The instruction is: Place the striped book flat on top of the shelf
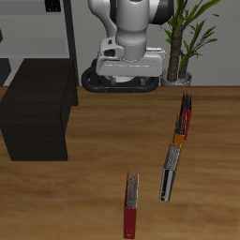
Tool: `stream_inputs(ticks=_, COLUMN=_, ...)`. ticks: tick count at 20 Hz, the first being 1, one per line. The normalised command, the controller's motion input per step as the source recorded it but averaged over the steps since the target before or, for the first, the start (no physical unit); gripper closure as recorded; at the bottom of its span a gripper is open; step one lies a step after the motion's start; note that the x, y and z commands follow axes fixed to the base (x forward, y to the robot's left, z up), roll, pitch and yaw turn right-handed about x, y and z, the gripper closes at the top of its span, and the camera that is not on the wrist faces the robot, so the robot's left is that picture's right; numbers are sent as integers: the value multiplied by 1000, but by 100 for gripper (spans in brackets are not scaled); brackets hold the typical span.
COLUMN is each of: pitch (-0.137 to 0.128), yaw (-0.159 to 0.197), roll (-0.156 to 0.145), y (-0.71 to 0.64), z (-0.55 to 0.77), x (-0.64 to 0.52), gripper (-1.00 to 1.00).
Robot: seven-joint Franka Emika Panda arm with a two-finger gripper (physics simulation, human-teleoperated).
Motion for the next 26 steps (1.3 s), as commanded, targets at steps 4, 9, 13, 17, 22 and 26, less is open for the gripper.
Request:
stream_inputs(ticks=4, pitch=-36, yaw=10, roll=10, y=360, z=137, x=246, gripper=-100)
stream_inputs(ticks=9, pitch=-42, yaw=31, roll=4, y=317, z=95, x=226, gripper=-100)
stream_inputs(ticks=13, pitch=-36, yaw=18, roll=-25, y=395, z=101, x=387, gripper=-100)
stream_inputs(ticks=17, pitch=-45, yaw=4, roll=-19, y=250, z=70, x=274, gripper=-100)
stream_inputs(ticks=22, pitch=-44, yaw=14, roll=1, y=229, z=48, x=322, gripper=-100)
stream_inputs(ticks=26, pitch=-24, yaw=-9, roll=36, y=201, z=-7, x=395, gripper=-100)
